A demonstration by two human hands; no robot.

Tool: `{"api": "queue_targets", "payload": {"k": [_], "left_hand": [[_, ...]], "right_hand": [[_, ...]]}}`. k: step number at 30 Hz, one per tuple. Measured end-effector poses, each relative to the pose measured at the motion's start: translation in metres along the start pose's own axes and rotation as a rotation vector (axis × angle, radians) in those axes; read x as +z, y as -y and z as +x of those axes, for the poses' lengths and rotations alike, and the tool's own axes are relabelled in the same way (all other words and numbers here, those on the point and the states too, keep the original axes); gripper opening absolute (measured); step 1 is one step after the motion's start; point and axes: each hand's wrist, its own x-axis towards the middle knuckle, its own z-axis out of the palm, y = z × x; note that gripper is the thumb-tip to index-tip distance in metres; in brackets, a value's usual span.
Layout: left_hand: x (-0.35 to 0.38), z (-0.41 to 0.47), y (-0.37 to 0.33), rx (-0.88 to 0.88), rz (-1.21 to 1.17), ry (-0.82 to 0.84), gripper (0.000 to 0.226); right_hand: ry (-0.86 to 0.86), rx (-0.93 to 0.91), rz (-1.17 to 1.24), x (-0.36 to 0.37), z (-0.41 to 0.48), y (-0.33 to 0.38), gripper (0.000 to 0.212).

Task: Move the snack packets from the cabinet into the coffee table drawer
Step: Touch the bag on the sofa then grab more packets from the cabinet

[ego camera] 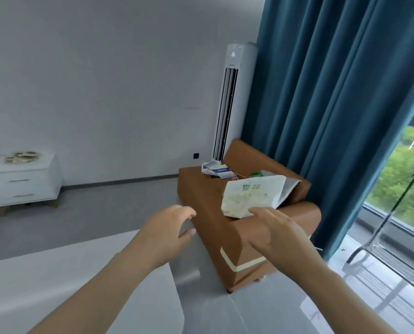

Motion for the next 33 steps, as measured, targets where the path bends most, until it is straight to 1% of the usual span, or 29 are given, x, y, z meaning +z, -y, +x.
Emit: {"api": "queue_targets", "payload": {"k": [6,14,20,25,30,33], "left_hand": [[0.001,0.071,-0.038,0.085,0.000,-0.060,0.036],[-0.001,0.181,-0.029,0.149,0.003,-0.149,0.039],[0.004,0.268,-0.010,0.176,0.018,-0.148,0.040],[0.023,0.343,-0.001,0.171,0.039,-0.162,0.036],[0.050,0.419,0.003,0.115,0.035,-0.190,0.031],[0.062,0.457,0.008,0.056,0.048,-0.212,0.034]], "right_hand": [[-0.140,0.041,0.024,-0.031,0.039,-0.047,0.058],[-0.216,0.010,0.001,-0.044,0.133,-0.086,0.056],[-0.213,0.022,-0.009,-0.039,0.212,-0.119,0.057],[-0.200,0.007,0.006,-0.031,0.281,-0.165,0.059],[-0.187,-0.048,0.022,-0.017,0.356,-0.219,0.059],[-0.153,-0.091,0.027,-0.010,0.403,-0.245,0.059]]}}
